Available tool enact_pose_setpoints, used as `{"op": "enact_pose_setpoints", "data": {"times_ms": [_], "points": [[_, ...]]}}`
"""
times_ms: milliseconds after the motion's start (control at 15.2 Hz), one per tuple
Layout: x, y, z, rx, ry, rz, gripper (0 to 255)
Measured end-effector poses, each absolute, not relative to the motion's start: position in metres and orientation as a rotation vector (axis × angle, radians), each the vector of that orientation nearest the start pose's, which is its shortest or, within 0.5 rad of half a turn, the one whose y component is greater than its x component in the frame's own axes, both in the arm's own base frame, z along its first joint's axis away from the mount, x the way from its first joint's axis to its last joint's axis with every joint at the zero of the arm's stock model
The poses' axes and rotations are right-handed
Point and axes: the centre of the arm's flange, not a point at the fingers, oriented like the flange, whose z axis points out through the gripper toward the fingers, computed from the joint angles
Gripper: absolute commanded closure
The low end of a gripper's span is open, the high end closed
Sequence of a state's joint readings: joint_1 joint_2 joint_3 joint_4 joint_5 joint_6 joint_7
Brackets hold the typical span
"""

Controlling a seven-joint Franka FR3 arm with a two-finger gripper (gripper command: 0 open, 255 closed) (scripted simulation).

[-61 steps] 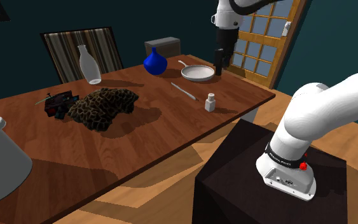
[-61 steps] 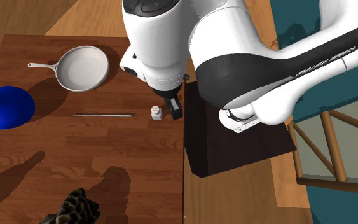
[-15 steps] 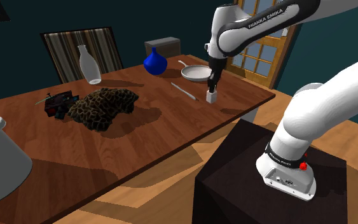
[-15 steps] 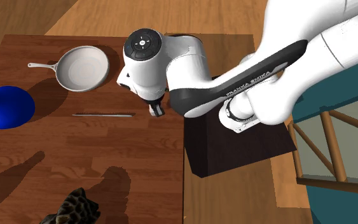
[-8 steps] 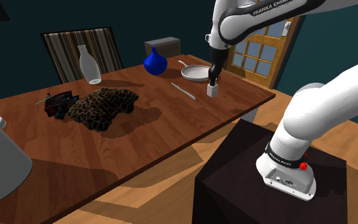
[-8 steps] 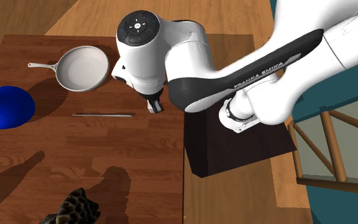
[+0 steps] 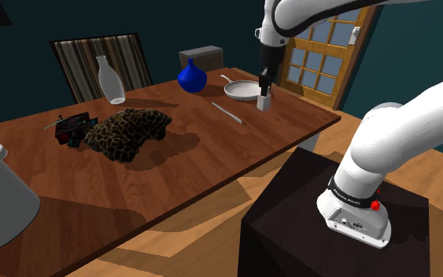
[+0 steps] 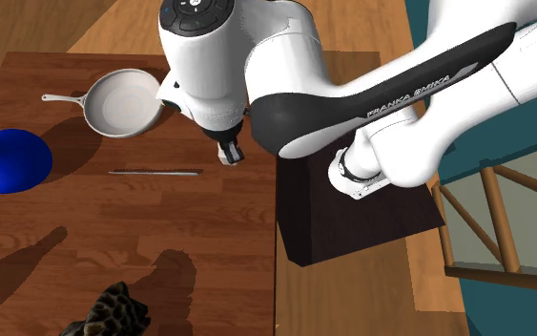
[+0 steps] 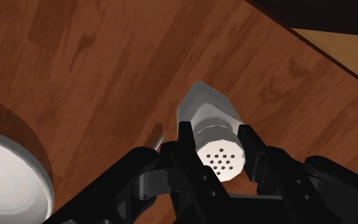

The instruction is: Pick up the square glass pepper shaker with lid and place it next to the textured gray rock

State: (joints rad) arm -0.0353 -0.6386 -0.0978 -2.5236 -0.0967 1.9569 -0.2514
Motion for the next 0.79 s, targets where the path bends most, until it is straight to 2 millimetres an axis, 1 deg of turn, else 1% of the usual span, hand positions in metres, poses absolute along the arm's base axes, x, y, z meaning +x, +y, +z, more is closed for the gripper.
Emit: {"op": "enact_pose_setpoints", "data": {"times_ms": [792], "points": [[0.36, -0.058, 0.557, -3.174, -0.268, -0.101, 255]]}}
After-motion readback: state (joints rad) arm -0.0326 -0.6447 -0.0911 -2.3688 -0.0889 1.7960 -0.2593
